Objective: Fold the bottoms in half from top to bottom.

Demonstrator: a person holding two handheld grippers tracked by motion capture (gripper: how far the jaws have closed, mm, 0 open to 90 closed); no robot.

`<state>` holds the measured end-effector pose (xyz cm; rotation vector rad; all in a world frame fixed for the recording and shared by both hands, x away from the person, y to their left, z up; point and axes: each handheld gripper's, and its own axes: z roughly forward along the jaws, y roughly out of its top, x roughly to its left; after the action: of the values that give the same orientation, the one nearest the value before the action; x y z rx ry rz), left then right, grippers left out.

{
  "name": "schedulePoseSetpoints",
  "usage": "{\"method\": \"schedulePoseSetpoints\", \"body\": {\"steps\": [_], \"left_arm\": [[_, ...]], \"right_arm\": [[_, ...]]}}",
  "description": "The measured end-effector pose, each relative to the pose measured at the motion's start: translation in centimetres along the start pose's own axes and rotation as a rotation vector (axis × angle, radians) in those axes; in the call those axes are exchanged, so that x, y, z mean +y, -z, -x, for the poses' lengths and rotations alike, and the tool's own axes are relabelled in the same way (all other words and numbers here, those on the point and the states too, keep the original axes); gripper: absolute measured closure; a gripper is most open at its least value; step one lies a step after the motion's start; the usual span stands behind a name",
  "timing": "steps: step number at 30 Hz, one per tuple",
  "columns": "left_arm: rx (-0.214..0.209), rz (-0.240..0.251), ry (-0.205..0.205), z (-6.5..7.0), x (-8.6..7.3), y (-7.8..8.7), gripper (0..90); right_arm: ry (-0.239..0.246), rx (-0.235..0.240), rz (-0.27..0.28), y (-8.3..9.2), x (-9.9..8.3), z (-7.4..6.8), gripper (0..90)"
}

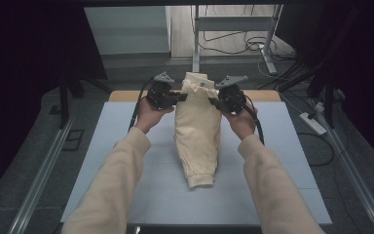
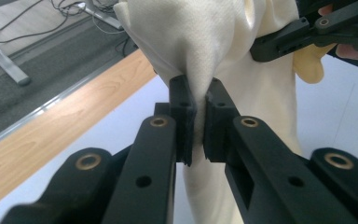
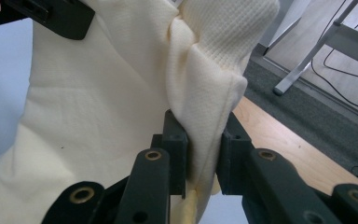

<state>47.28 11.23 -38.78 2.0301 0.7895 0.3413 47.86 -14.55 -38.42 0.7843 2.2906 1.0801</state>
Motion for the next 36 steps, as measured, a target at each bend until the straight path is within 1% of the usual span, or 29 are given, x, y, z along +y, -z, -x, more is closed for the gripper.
{"method": "schedulePoseSetpoints", "body": {"steps": [5, 8, 10, 12, 14, 18, 20, 22, 26, 29, 31, 36], "left_arm": [[-0.002, -0.017, 0.001, 0.0, -0.6, -0.6, 83.3], [0.003, -0.022, 0.003, -0.1, -0.7, -0.8, 83.3], [0.008, -0.017, 0.001, -0.3, -0.6, -0.9, 83.4], [0.015, -0.015, -0.001, -0.5, -0.3, -0.9, 83.4], [0.02, -0.01, -0.005, -0.9, 0.4, -0.8, 83.5], [0.037, 0.018, -0.011, -1.3, 2.1, -0.3, 83.5], [0.036, 0.025, -0.014, -1.4, 2.5, -0.1, 83.6], [0.025, 0.018, -0.01, -1.4, 2.3, -0.2, 83.5], [0.005, 0.008, 0.002, -1.5, 1.3, -0.6, 83.4], [-0.009, 0.001, 0.015, -1.6, 0.5, -0.9, 83.4], [-0.016, 0.001, 0.014, -1.5, -0.1, -1.0, 83.4], [-0.024, -0.001, 0.011, -1.3, -0.8, -1.3, 83.3]], "right_arm": [[-0.016, 0.014, -0.008, -0.5, -1.0, 0.0, 75.7], [-0.02, 0.016, -0.012, -0.7, -1.2, 0.0, 75.8], [-0.017, 0.012, -0.017, -0.8, -1.2, 0.1, 75.8], [-0.009, -0.001, -0.013, -0.7, -0.9, 0.2, 76.2], [-0.005, -0.011, -0.009, -0.6, -0.4, 0.4, 76.3], [0.001, -0.032, 0.017, -0.1, 1.0, 1.1, 76.4], [0.0, -0.039, 0.032, 0.2, 1.6, 1.5, 76.4], [0.0, -0.038, 0.031, 0.2, 1.7, 1.6, 76.3], [-0.015, -0.017, 0.016, -0.2, 0.9, 1.4, 76.3], [-0.015, -0.008, 0.006, -0.5, 0.3, 1.1, 76.3], [-0.017, 0.003, -0.002, -0.6, -0.1, 1.0, 76.3], [-0.024, 0.015, -0.005, -0.9, -0.8, 0.8, 76.3]]}}
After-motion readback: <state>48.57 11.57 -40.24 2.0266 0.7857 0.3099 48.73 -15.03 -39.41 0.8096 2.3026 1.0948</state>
